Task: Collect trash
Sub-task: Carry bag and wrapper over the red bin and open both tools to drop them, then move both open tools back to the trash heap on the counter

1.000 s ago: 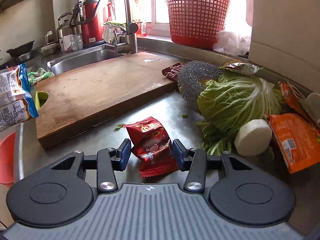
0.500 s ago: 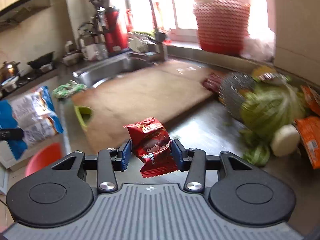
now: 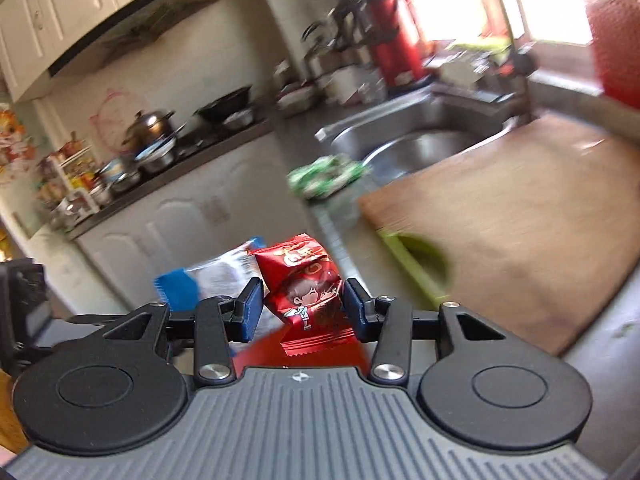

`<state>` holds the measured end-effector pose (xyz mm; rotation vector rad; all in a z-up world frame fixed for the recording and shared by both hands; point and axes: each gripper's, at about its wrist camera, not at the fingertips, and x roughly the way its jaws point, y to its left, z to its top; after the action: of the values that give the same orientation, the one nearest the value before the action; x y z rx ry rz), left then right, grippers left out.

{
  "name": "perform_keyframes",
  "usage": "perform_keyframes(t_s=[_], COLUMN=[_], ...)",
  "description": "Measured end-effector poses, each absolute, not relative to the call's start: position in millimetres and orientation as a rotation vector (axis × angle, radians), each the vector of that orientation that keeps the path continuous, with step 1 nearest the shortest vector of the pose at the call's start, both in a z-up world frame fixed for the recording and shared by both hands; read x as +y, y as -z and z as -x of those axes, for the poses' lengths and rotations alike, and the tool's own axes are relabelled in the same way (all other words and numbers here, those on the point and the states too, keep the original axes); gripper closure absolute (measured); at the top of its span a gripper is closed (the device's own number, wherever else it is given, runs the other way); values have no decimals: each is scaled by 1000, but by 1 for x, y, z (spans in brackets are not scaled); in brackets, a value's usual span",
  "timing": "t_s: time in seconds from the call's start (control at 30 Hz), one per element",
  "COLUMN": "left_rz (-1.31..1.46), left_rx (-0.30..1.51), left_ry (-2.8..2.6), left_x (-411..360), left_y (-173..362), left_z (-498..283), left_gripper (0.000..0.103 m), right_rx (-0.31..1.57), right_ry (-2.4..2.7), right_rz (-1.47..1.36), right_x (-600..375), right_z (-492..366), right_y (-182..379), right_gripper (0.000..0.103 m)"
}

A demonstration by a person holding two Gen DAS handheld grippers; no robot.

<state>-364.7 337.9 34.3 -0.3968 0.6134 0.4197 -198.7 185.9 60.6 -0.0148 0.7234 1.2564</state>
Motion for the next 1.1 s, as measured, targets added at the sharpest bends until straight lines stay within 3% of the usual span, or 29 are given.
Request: perform_keyframes(t_s=[0.43, 0.47, 0.53, 0.67, 0.93, 1.1], left_rz=[439, 444, 453, 455, 438, 421], left_rx=[715, 722, 733, 733, 694, 684], left_ry=[-402, -401, -397, -405, -401, -368], left_x=[373, 375, 380, 388, 395, 390], left_y=[20, 24, 29, 28, 9, -3], left_z=[356, 355, 354, 354, 349, 338], left_gripper=[94, 92, 87, 76, 55, 47], right_rx=[893, 897, 897, 868, 688, 633], right_ry=[-1275, -1272, -1258, -1256, -1166, -1048], right_rz=[166, 171, 171, 159, 178, 159], right_x=[253, 254, 254, 250, 223, 201], right_z=[212, 213, 213, 214, 213, 205], right_y=[-11, -10, -9, -18, -44, -52], right_gripper=[44, 44, 34, 32, 5, 5])
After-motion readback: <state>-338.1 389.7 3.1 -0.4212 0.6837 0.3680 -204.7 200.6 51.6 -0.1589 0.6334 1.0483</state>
